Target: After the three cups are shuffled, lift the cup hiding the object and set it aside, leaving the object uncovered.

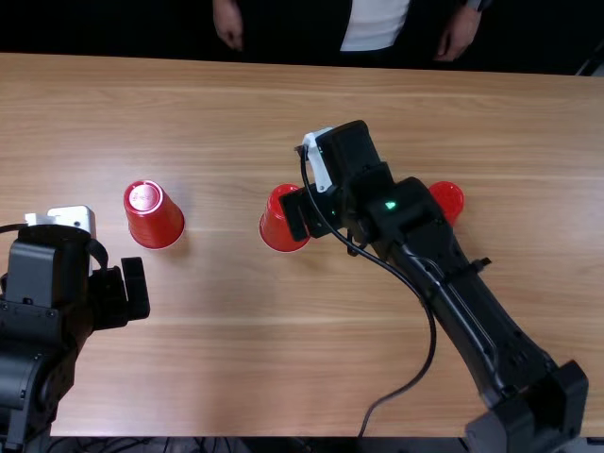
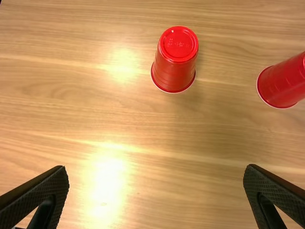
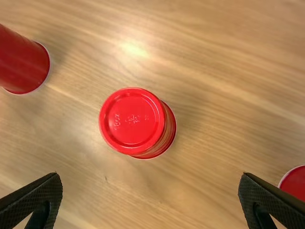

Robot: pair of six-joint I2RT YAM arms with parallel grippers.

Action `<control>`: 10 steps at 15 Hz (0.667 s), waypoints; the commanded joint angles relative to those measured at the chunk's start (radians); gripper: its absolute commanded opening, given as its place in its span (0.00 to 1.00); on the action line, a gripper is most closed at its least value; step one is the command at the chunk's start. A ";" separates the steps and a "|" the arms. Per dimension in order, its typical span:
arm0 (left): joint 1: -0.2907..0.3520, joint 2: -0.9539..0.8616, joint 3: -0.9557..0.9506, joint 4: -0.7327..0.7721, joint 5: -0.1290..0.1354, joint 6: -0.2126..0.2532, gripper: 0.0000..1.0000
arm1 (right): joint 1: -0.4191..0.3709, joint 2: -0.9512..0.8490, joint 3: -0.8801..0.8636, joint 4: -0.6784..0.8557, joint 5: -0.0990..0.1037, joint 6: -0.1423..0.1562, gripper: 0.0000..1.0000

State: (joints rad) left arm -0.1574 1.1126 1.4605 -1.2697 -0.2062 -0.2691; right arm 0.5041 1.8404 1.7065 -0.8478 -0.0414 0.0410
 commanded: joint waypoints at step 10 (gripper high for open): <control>-0.001 -0.004 -0.009 0.001 0.000 -0.011 1.00 | 0.045 0.209 0.136 0.022 -0.006 0.012 1.00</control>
State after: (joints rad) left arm -0.1574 1.1126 1.4601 -1.2694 -0.2062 -0.2687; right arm 0.5369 2.0251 1.8084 -0.8242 -0.0429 0.0502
